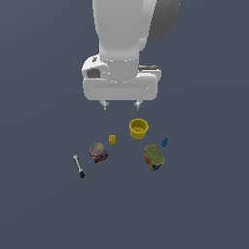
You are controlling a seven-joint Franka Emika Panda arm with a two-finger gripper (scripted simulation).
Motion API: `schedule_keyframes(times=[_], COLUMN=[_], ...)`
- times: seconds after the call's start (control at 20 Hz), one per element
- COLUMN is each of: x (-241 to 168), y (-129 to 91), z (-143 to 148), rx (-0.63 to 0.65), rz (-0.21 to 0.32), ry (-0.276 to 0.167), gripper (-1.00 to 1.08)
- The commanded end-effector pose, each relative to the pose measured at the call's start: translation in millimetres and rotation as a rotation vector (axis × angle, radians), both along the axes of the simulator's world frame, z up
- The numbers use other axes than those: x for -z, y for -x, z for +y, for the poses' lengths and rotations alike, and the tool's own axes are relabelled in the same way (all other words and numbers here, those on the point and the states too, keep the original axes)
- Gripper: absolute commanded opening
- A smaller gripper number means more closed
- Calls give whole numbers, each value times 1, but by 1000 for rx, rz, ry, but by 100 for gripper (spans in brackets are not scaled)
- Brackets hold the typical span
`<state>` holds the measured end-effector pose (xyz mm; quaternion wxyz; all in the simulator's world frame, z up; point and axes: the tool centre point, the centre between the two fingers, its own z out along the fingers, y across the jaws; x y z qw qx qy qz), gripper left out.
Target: Pick up a designated object from a clutter of objects.
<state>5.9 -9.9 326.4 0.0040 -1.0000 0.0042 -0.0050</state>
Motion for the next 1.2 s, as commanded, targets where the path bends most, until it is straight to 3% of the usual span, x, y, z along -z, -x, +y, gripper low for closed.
schedule_keyframes(times=[0.0,0.6,1.15], x=[0,-16,25], y=[0,-6,-7], z=[0,13,3], rx=[0,-70,-65], rz=[0,-37,-30], ry=[0,25,18], gripper=[100,100,100])
